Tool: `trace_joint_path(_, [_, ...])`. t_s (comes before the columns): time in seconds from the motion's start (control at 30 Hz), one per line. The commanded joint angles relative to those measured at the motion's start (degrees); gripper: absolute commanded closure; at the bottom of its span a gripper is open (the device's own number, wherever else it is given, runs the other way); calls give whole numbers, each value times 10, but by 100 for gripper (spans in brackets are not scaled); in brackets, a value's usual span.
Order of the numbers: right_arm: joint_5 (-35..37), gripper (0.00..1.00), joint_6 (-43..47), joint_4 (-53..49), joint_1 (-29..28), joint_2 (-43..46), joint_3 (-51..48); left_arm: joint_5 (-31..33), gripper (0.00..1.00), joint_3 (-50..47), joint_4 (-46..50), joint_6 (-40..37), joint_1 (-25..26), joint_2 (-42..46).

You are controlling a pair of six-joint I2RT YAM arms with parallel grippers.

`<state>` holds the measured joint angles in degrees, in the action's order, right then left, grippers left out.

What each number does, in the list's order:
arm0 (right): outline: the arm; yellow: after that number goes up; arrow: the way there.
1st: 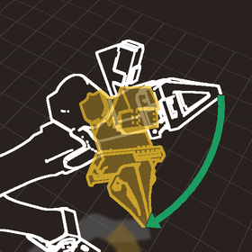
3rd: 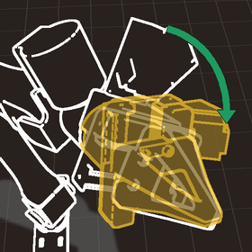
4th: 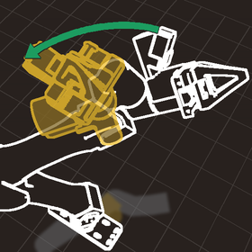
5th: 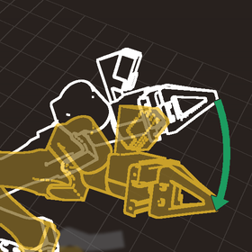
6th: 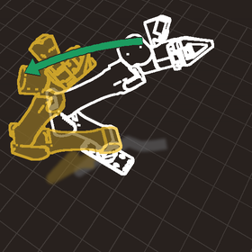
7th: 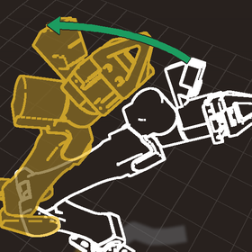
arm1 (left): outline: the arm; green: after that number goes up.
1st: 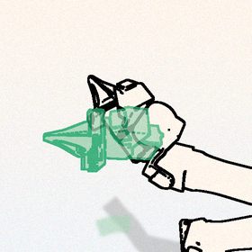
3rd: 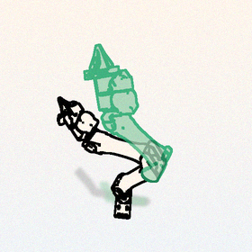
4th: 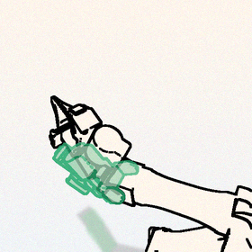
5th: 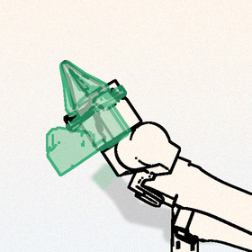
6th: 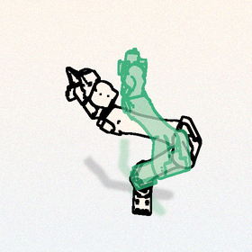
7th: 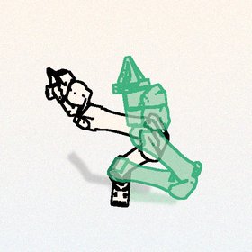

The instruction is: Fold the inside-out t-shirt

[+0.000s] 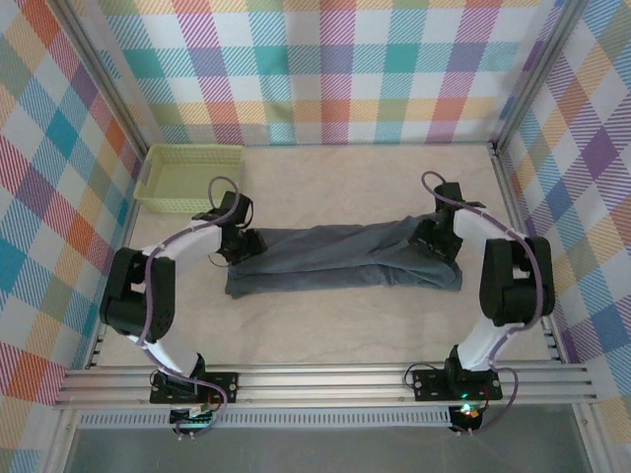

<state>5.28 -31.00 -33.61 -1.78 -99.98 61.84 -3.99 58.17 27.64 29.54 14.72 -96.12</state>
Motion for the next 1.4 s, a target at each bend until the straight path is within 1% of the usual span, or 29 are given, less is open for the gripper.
trace_joint_path(0.0, [19, 19, -9, -16, 16, 0, 5, 2, 49, -21, -18, 1, -25, -4])
trace_joint_path(0.07, [46, 13, -5, -29, 16, 13, 6, 12, 47, -29, -15, -4, -29, 2])
trace_joint_path(0.1, [60, 7, -2, -32, 16, 24, 3, 12, 46, -32, -16, -7, -29, 7])
trace_joint_path(0.13, [67, 3, 0, -32, 16, 32, -1, 12, 45, -36, -16, -9, -29, 12])
trace_joint_path(0.17, [68, 0, 1, -32, 16, 37, -4, 10, 44, -38, -16, -11, -28, 15])
trace_joint_path(0.37, [47, 0, 8, -27, 14, 20, -7, -7, 43, -53, -30, -13, -24, 15])
trace_joint_path(0.5, [34, 0, 5, -30, 3, -19, 5, -5, 43, -62, -34, -7, -20, 10])
trace_joint_path(0.57, [20, 0, 5, -27, -6, -35, 10, -5, 42, -70, -38, -4, -17, 11])
trace_joint_path(0.63, [23, 0, 6, -32, -26, -50, 23, 0, 42, -80, -38, 1, -13, 14])
trace_joint_path(0.7, [20, 7, 1, -36, -42, -63, 33, 8, 42, -91, -39, 6, -9, 18])
trace_joint_path(0.73, [30, 7, -2, -45, -50, -68, 42, 12, 42, -98, -40, 8, -8, 22])
trace_joint_path(0.77, [32, 11, -3, -48, -53, -71, 45, 15, 42, -105, -41, 10, -8, 25])
trace_joint_path(0.8, [33, 16, -6, -49, -53, -70, 46, 17, 41, -112, -44, 10, -8, 30])
trace_joint_path(0.9, [26, 20, -6, -45, -59, -76, 47, 28, 40, -126, -41, 10, -8, 41])
trace_joint_path(1.0, [9, 38, 0, -46, -60, -90, 52, 30, 39, -136, -40, 10, -9, 53])
trace_joint_path(1.07, [10, 52, 2, -44, -60, -89, 49, 33, 39, -142, -37, 13, -9, 62])
trace_joint_path(1.17, [55, 70, 5, -57, -57, -66, 43, 34, 38, -152, -35, 18, -8, 79])
trace_joint_path(1.23, [77, 82, 3, -60, -46, -28, 32, 28, 38, -159, -34, 22, -3, 89])
trace_joint_path(1.3, [96, 89, 2, -69, -40, 5, 27, 35, 38, -159, -29, 31, 15, 96])
trace_joint_path(1.37, [123, 93, 4, -89, -40, 28, 35, 41, 38, -155, -23, 43, 44, 98])
